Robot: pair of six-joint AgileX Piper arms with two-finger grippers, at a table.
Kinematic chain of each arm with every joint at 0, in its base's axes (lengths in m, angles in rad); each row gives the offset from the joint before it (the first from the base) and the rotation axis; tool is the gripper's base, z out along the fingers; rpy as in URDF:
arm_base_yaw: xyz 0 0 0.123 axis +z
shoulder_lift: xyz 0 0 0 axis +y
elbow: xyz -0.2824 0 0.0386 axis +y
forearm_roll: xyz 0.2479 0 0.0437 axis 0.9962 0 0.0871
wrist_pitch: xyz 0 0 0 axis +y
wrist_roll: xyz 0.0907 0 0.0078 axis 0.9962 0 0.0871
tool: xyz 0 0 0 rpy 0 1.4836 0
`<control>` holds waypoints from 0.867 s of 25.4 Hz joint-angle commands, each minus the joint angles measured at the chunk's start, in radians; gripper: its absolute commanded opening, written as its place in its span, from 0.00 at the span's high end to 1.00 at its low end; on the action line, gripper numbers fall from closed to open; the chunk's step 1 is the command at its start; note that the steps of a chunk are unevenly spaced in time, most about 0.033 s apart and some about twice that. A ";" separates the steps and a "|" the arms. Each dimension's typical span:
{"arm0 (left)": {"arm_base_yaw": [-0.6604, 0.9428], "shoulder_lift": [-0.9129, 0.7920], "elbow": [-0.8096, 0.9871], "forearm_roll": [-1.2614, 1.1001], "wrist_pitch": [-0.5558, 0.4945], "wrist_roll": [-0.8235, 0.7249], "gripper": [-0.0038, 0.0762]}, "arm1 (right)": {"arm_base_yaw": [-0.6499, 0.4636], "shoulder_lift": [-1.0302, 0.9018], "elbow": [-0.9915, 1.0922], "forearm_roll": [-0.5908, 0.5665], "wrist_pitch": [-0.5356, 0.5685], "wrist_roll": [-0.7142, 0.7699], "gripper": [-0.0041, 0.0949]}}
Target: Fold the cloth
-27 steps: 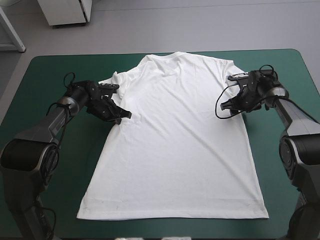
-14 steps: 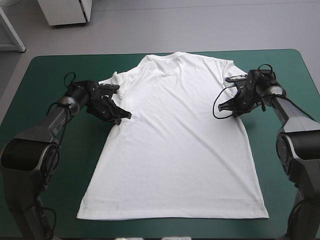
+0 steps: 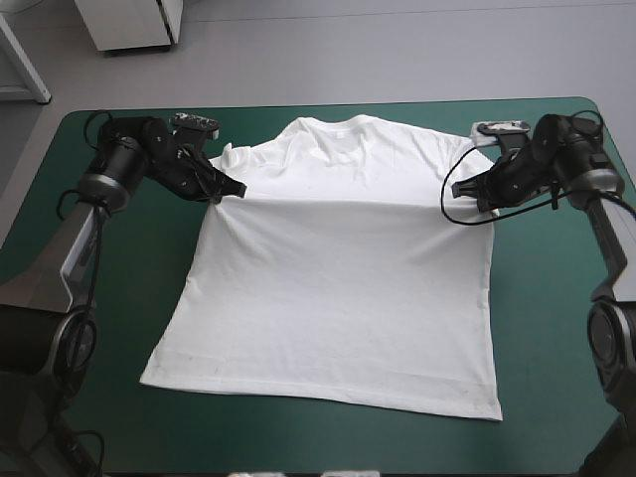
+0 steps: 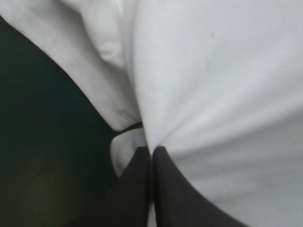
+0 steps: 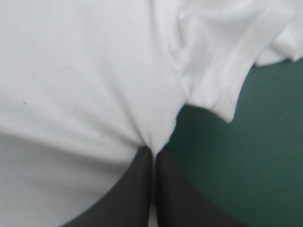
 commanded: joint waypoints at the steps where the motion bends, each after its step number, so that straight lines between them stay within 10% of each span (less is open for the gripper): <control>1: -0.004 -0.137 -0.040 0.004 -0.014 -0.014 0.96 | -0.026 -0.142 -0.026 0.048 -0.009 -0.030 0.98; 22: -0.004 -0.538 -0.176 0.002 -0.086 -0.051 0.96 | -0.026 -0.371 -0.428 0.414 0.075 -0.086 0.98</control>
